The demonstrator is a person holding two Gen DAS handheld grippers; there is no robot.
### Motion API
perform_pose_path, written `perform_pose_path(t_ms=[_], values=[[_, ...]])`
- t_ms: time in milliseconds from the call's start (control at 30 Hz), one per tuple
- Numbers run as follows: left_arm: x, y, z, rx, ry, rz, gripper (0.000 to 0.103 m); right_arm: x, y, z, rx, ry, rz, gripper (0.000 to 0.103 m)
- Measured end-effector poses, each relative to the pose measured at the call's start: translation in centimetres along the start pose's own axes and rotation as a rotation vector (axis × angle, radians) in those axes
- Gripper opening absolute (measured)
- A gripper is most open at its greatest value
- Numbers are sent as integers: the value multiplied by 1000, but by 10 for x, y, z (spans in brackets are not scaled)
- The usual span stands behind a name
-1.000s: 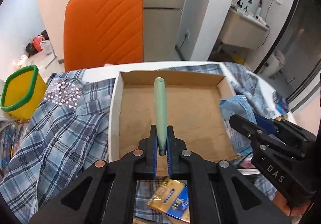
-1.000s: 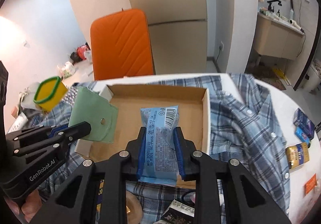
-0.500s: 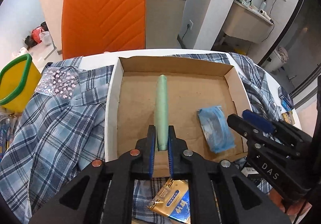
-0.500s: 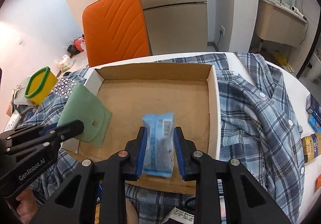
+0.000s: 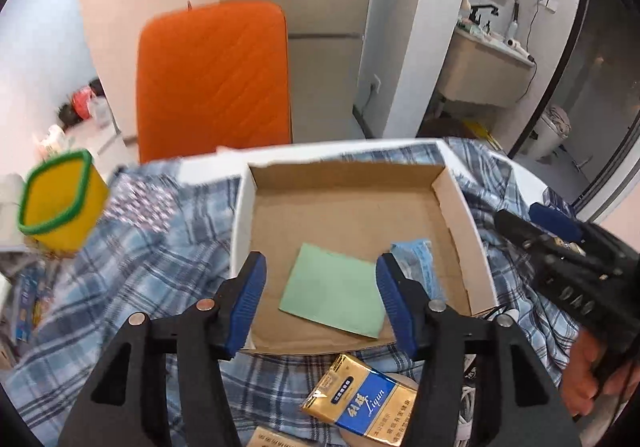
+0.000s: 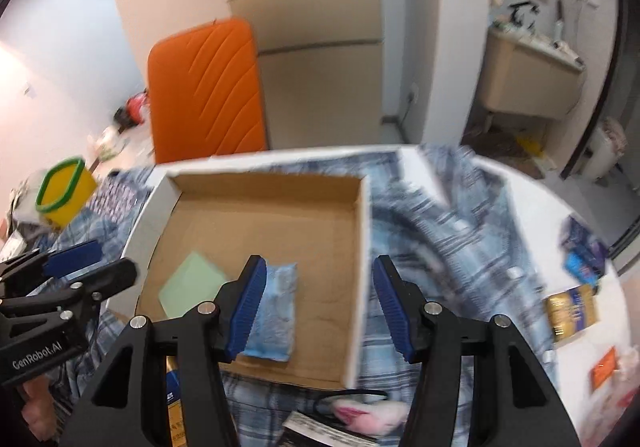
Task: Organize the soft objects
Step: 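Lower the green pouch into the box and open the left tool, then withdraw both tools from the box back over the bed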
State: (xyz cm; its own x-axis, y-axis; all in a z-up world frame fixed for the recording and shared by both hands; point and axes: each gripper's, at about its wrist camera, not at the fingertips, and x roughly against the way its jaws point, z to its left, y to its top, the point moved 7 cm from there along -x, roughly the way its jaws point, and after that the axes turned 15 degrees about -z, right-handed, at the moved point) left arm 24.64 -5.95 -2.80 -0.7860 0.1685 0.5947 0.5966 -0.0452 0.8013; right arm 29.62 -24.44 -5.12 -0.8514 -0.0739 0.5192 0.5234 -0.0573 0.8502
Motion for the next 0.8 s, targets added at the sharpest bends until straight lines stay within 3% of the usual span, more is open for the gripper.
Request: perform_pose_path(t_ms=[333,433,500,633,800], values=[[73,28,-8,-5,-22,-164,73,87,42,7,7,35,-198,60],[97,35,-8,5,-17,-247,83,114,49,12,17,43,-251,62],[113,36,-8,5,-22,-309,101,131,52,14,19,48,-288,69],[143,31,-9,-20,10,-428,103,168,51,16,29,39,-382,91],[160,16,-5,-20,1,-465,102,192,35,12,31,2,-426,91]])
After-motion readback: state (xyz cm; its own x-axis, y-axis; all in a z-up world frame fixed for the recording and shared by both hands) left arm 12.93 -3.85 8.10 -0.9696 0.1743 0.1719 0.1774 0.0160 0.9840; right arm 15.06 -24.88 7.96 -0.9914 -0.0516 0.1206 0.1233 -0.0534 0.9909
